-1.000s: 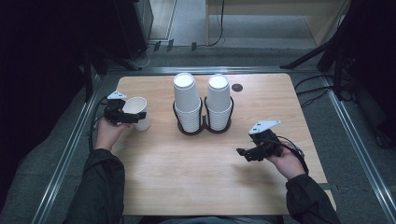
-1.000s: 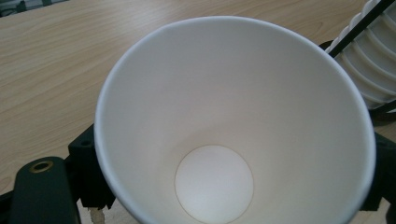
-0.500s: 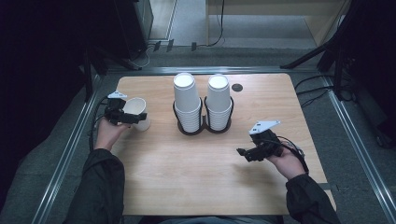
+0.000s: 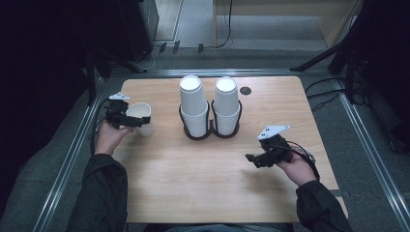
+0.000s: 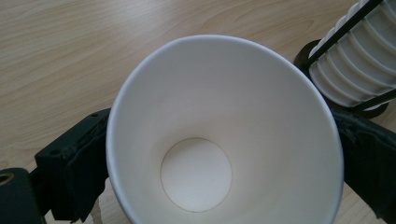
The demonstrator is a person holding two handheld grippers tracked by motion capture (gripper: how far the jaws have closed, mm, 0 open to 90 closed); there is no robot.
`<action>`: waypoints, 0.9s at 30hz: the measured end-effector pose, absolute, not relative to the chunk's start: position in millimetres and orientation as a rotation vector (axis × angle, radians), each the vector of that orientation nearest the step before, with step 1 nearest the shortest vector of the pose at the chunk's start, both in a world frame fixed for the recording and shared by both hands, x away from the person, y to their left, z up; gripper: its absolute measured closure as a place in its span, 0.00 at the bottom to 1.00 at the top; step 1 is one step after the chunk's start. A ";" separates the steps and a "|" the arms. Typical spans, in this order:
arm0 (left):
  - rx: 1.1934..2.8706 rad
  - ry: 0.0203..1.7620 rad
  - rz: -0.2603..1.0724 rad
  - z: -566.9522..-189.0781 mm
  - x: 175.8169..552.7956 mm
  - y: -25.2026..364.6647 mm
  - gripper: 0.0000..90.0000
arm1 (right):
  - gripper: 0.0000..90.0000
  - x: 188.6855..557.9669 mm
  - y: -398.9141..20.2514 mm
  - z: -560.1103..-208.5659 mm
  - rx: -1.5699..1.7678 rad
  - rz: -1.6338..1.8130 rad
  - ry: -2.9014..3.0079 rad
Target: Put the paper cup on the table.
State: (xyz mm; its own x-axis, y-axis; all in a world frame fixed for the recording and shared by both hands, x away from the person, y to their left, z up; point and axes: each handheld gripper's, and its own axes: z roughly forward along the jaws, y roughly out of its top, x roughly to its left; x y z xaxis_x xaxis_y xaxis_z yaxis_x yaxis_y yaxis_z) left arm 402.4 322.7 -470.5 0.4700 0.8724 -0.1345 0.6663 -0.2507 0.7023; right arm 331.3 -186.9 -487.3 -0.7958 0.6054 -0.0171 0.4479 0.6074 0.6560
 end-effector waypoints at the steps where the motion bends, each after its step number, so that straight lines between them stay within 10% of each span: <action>1: 2.004 1.274 0.369 -469.8 402.0 323.0 0.01 | 0.23 331.3 -187.0 -487.3 0.865 0.962 2.599; 27: 1.977 1.302 0.353 -440.5 393.5 326.3 0.01 | 0.23 330.4 -185.7 -487.4 0.855 0.956 2.605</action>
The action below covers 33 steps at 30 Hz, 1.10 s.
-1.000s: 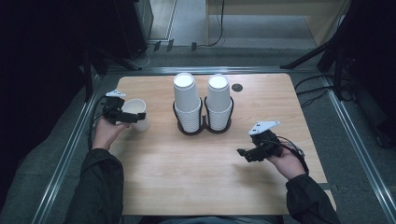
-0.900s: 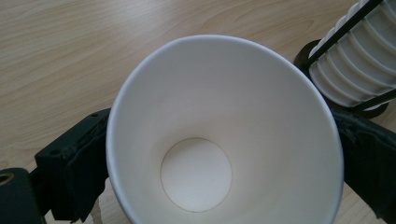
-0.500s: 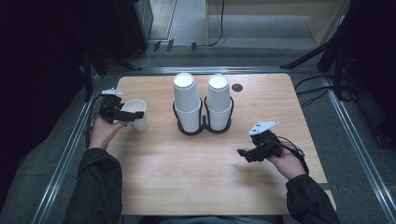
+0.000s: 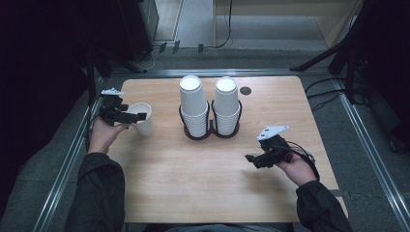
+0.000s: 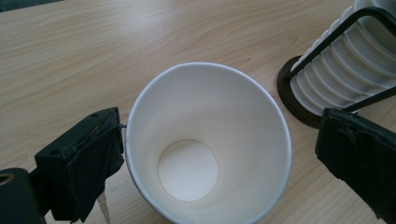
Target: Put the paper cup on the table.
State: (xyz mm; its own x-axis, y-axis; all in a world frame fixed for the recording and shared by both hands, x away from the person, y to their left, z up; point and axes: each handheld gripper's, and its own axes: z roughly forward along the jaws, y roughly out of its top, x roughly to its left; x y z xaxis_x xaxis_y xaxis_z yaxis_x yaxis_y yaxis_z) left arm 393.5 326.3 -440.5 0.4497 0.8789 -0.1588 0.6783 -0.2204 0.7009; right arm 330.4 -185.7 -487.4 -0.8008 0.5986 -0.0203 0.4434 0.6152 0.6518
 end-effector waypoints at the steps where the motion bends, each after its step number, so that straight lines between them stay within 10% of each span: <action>1: 1.990 1.290 0.370 -438.1 392.1 325.6 0.01 | 0.23 330.4 -185.6 -487.4 0.854 0.957 2.606; 33: 2.014 1.175 0.338 -402.1 368.2 289.8 0.01 | 0.23 337.4 -179.6 -482.6 0.835 1.008 2.604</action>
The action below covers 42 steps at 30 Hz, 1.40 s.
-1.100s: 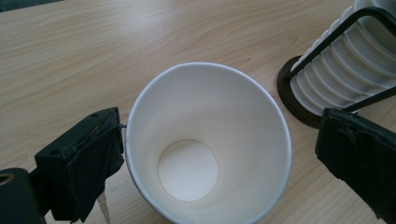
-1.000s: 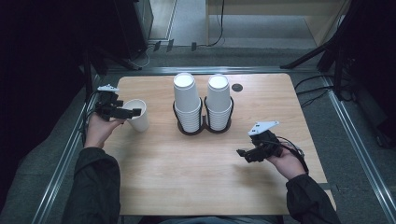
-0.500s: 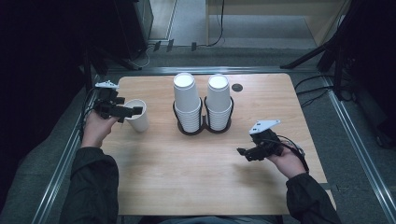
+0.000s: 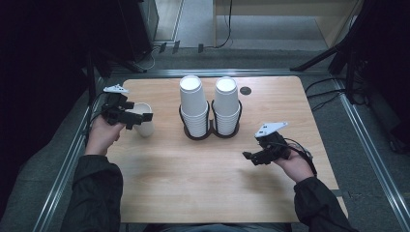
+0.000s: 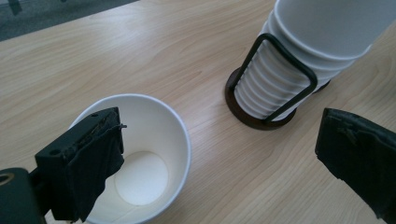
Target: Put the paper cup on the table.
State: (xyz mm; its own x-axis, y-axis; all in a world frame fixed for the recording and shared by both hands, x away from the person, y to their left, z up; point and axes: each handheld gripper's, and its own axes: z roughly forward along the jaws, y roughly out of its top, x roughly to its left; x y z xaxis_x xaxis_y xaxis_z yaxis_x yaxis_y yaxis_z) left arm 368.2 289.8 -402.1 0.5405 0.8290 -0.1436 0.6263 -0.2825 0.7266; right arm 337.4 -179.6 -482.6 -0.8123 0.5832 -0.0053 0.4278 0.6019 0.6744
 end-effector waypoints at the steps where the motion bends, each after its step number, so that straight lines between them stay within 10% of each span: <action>1: 2.023 1.146 0.348 -401.9 366.2 285.6 0.01 | 0.23 337.9 -178.5 -482.4 0.827 1.009 2.608; 42: 2.165 0.993 0.241 -453.4 333.7 202.4 0.01 | 0.23 353.7 -158.2 -477.9 0.802 1.076 2.632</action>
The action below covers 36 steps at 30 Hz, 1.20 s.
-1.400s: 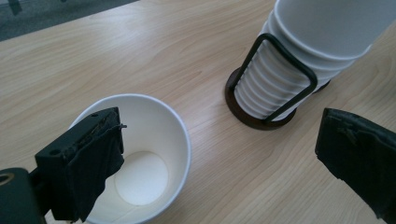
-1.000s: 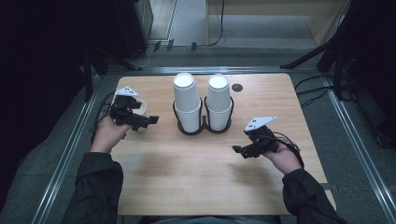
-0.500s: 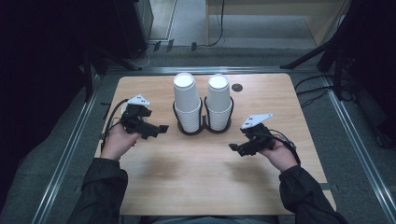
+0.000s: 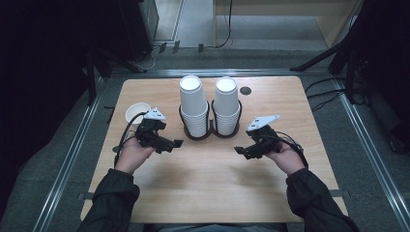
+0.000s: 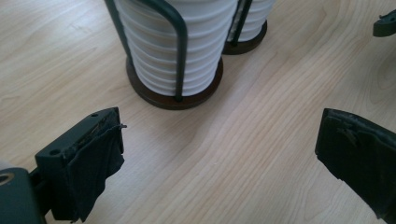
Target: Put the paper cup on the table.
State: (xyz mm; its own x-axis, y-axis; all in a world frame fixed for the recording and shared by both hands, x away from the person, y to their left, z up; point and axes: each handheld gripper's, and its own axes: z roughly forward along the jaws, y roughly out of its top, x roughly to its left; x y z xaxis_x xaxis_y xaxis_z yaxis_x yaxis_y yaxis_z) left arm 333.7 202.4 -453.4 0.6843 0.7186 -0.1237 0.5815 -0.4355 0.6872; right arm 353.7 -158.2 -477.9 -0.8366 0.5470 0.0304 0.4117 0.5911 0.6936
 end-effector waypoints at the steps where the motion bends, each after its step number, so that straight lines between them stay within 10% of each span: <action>1: 2.174 0.988 0.236 -455.2 332.5 200.7 0.01 | 0.23 353.9 -157.5 -478.5 0.806 1.074 2.638; 36: 2.215 0.854 0.221 -479.9 326.7 136.8 0.01 | 0.23 343.5 -152.5 -478.8 0.820 1.089 2.618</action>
State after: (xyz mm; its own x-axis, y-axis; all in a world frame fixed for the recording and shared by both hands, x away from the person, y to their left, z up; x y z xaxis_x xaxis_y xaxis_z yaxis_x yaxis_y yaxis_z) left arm 326.7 136.8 -479.9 0.7639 0.6380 -0.0971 0.5106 -0.5054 0.6956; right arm 343.5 -152.5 -478.8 -0.8290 0.5580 0.0360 0.4189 0.5770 0.7011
